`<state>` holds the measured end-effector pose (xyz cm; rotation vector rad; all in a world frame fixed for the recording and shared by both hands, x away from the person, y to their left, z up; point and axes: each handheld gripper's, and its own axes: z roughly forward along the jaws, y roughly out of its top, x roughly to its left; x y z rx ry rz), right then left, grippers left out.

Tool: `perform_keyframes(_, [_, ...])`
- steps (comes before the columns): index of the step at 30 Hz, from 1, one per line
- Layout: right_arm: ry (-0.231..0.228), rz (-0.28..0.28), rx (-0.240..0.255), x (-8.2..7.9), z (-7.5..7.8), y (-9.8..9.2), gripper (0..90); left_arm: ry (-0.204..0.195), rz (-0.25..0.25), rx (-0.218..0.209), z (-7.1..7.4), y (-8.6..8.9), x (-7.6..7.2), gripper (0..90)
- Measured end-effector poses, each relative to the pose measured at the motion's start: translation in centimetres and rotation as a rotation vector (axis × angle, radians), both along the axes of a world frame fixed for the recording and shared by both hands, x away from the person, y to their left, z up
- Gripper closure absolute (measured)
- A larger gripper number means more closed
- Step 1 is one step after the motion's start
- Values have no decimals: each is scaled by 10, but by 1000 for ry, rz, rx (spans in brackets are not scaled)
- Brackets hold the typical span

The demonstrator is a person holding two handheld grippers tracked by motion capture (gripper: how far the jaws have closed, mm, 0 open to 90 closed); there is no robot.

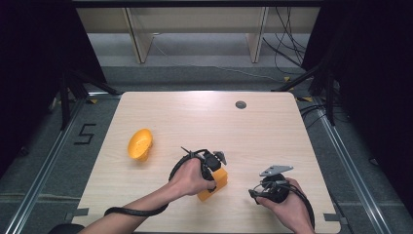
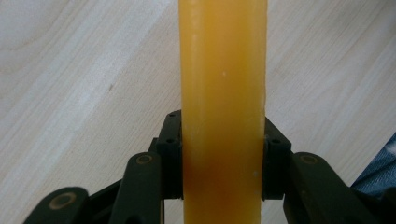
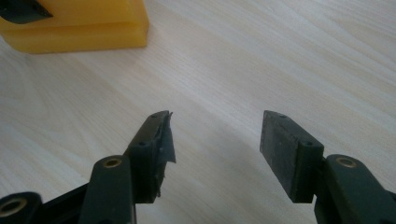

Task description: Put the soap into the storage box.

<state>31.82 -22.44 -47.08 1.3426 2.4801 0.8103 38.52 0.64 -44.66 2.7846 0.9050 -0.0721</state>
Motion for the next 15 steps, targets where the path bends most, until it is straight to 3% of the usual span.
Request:
perform_keyframes(10, [-1,0,-1,0,0,0,437,-14,39,-59,12,18,-1,607])
perform_keyframes(15, [-11,9,-9,1,-1,0,437,-19,63,-58,21,31,-1,607])
